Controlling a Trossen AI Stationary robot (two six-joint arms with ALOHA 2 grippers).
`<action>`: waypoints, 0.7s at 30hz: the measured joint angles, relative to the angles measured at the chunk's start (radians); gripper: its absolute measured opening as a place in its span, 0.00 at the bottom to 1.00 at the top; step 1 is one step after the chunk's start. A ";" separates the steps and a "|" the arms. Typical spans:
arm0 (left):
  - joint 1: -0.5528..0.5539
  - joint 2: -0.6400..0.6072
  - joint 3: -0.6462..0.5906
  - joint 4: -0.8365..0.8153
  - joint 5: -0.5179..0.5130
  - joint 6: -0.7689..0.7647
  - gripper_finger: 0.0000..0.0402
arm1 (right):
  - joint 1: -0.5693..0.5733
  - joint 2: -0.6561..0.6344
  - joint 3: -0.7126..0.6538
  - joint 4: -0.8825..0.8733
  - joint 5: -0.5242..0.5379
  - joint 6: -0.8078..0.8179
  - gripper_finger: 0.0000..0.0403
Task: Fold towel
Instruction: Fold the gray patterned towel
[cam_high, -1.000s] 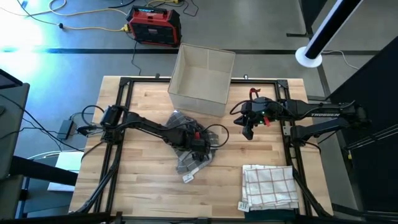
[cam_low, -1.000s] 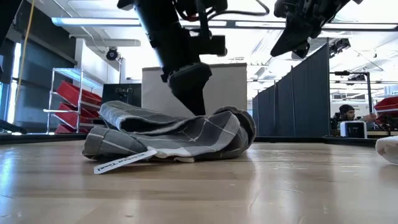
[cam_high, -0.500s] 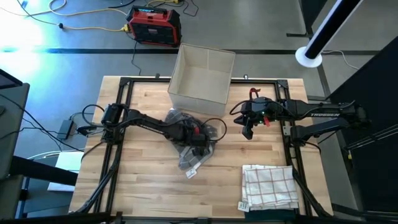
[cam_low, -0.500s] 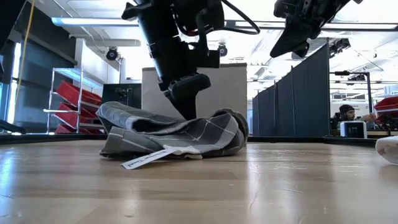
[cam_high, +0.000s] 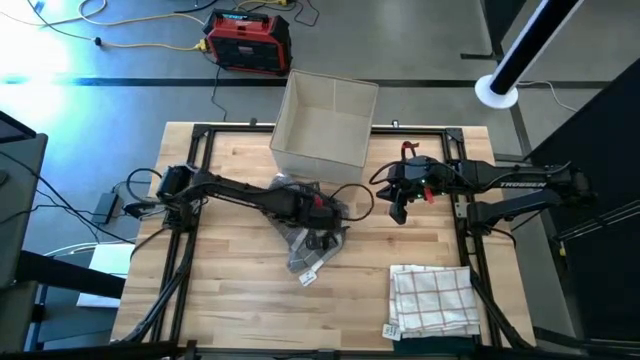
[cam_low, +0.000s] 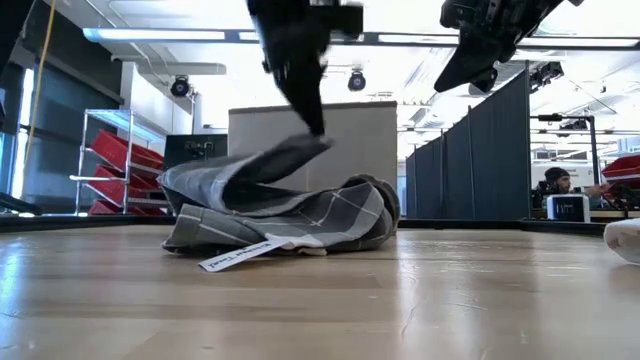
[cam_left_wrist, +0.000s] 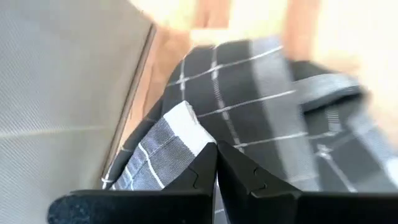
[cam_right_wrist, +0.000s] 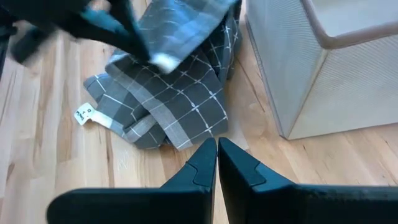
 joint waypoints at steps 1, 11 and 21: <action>-0.001 -0.013 0.017 0.001 0.056 0.022 0.00 | 0.000 0.000 0.000 0.000 0.000 -0.003 0.00; 0.062 -0.186 0.313 -0.006 0.375 0.050 0.00 | -0.001 0.000 0.000 0.039 0.061 -0.049 0.00; 0.179 -0.334 0.654 0.031 0.235 0.145 0.00 | 0.000 0.000 0.000 0.165 0.039 -0.004 0.00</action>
